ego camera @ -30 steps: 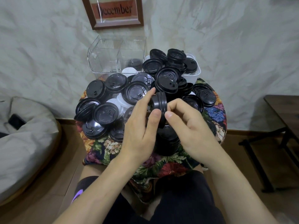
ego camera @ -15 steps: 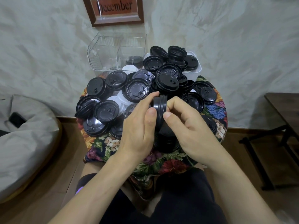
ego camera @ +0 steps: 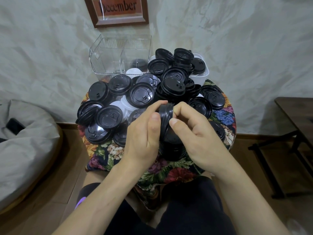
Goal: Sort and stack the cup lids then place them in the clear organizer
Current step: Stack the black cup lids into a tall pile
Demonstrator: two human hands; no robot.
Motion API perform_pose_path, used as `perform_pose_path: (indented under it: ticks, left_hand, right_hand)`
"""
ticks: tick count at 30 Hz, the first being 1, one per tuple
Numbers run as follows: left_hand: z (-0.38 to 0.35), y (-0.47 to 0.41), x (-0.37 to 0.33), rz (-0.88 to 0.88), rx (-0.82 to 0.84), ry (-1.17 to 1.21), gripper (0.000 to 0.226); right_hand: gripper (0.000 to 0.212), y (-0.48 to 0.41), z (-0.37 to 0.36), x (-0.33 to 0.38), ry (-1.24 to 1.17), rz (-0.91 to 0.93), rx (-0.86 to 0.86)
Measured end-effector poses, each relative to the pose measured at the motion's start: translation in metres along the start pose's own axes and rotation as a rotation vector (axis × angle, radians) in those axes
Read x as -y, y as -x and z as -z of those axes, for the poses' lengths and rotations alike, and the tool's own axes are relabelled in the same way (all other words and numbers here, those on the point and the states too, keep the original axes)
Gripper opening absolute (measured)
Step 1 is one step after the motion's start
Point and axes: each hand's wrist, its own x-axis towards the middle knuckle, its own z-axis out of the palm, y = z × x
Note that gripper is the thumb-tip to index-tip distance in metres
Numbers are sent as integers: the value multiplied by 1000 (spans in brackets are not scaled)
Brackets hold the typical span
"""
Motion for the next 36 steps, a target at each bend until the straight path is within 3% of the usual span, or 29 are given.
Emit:
perform_pose_path:
  ticks: [3,8,10,16,23,30,36]
  left_hand:
    - [2,0,-2,5,3,9,42]
    - [13,-11,0,160,-76,143,47]
    - [19,-11,0,132,-39,83,49]
    - [27,-10,12,89,61,-147,53]
    - [42,-5,42,35,132,-423,58]
    - [46,-25,52,1,220,-624,65]
    - [40,-31,65,-8,317,-640,66]
  right_hand:
    - [18,0,-1,0,-12,0,0]
    - [20,0,11,0,-51,-1,-47]
    - [21,0,15,-3,-24,-8,-44]
    - [28,2,23,-10,-285,-65,-178]
    - [24,8,39,-28,-459,-347,-322]
    - [18,7,42,-46,-510,-474,-302]
    - [19,5,42,-56,-371,-503,-312]
